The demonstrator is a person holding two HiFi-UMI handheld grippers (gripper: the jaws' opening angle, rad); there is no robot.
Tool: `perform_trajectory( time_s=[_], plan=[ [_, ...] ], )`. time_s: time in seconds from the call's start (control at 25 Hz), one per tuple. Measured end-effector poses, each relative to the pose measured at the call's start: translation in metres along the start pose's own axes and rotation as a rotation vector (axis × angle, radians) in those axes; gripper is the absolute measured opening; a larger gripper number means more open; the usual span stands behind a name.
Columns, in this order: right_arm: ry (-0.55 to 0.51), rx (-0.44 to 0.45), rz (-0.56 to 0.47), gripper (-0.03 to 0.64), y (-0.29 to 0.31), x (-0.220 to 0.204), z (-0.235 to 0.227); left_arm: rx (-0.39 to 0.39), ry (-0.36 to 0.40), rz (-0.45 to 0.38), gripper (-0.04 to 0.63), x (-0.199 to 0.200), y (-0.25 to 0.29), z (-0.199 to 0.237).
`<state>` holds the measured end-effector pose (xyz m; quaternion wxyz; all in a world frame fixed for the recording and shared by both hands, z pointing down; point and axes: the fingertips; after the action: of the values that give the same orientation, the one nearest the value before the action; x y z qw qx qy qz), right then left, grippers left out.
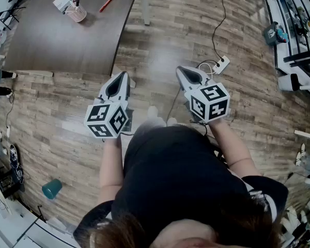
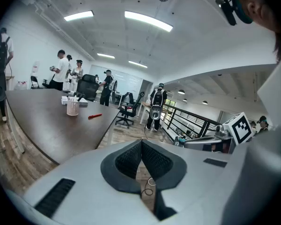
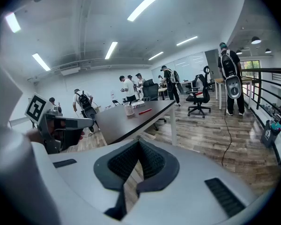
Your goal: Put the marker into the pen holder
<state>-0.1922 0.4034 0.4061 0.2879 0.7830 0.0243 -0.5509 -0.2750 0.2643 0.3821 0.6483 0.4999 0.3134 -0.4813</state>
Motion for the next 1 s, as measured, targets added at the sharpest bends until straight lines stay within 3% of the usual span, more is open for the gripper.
perform_trajectory(
  time_s=[0.44, 1.0],
  plan=[
    [0.042, 0.007, 0.009, 0.017, 0.009, -0.003, 0.004, -0.021, 0.019, 0.015, 0.028, -0.001, 0.005, 0.009],
    [-0.001, -0.011, 0.024, 0.017, 0.074, 0.025, 0.032, -0.066, -0.003, -0.002, 0.028, 0.023, 0.018, 0.079]
  ],
)
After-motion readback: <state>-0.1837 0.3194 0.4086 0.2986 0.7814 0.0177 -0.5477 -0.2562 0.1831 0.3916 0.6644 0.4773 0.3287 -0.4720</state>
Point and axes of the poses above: the fingertips, and each gripper's own axes: y forward along the fingers, z to its left, x out of its top, and after that the axes turned 1 degree about -x, right-handed
